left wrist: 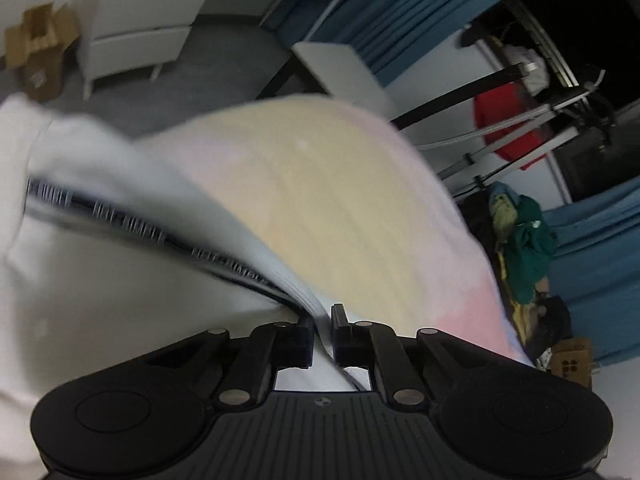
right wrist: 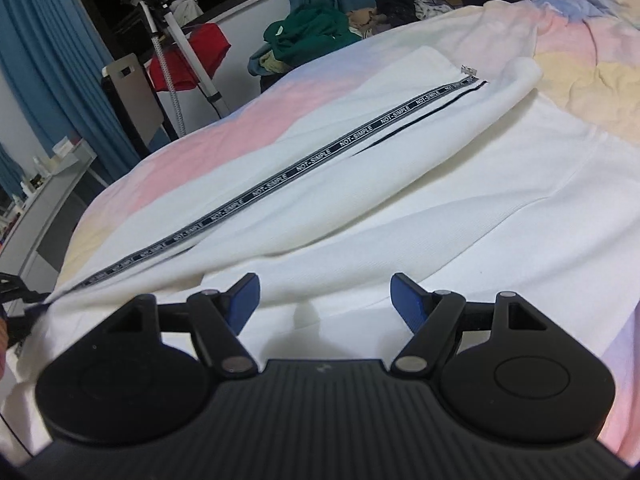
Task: Fold clothes
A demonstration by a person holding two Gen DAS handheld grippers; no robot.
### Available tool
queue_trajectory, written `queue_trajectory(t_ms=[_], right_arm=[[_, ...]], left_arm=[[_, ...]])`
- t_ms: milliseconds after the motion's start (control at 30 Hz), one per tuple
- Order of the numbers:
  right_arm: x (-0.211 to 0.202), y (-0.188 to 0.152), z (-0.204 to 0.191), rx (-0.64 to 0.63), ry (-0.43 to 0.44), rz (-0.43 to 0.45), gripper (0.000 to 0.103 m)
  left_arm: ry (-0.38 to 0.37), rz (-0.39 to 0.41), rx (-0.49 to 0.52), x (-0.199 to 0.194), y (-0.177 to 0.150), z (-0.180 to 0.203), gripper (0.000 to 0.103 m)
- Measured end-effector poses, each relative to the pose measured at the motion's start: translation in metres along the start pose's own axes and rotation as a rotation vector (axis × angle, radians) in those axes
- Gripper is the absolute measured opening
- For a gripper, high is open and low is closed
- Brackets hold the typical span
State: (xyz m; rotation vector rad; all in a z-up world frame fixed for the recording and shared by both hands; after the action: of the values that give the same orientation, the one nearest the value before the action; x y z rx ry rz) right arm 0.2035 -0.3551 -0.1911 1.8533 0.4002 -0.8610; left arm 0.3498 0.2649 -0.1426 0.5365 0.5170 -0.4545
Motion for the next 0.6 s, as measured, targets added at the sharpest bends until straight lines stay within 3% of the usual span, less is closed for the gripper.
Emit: queue_trajectory(t_ms=[267,467,500,533,600], right_arm=[[0.011,0.001,0.002,0.016,0.008,-0.016,0.074],[0.031,0.009,0.012,0.077,-0.004,-0.045,0.074],[0.033,0.010,0.015,0.096,-0.001,-0.054,0.074],[0.035,0.012,0.018,0.113,0.002,-0.060,0.074],[0.036,0.014,0.023,0.144,0.007,-0.065,0.074]], left_arm=[[0.036,0.143,0.077,0.031,0.051,0.026,0.006],[0.146,0.136,0.303,0.086,0.048,0.032,0.011],[0.164,0.135,0.341,0.095,0.047,0.033,0.019],[0.176,0.131,0.390,0.102,0.044,0.037,0.033],[0.150,0.096,0.580,0.102,0.018,0.065,0.054]])
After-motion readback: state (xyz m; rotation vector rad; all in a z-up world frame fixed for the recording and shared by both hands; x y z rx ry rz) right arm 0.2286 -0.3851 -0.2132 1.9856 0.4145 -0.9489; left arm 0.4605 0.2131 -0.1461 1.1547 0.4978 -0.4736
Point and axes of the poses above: each gripper's, at about its wrist camera, not at the fingertips, and x roughly the way its jaws point, z to its right, y to its top, the point moved 8 cm from there along x, roughly the way its jaws point, and after that the axes turned 13 degrees about -y, right-handed, at the moved point
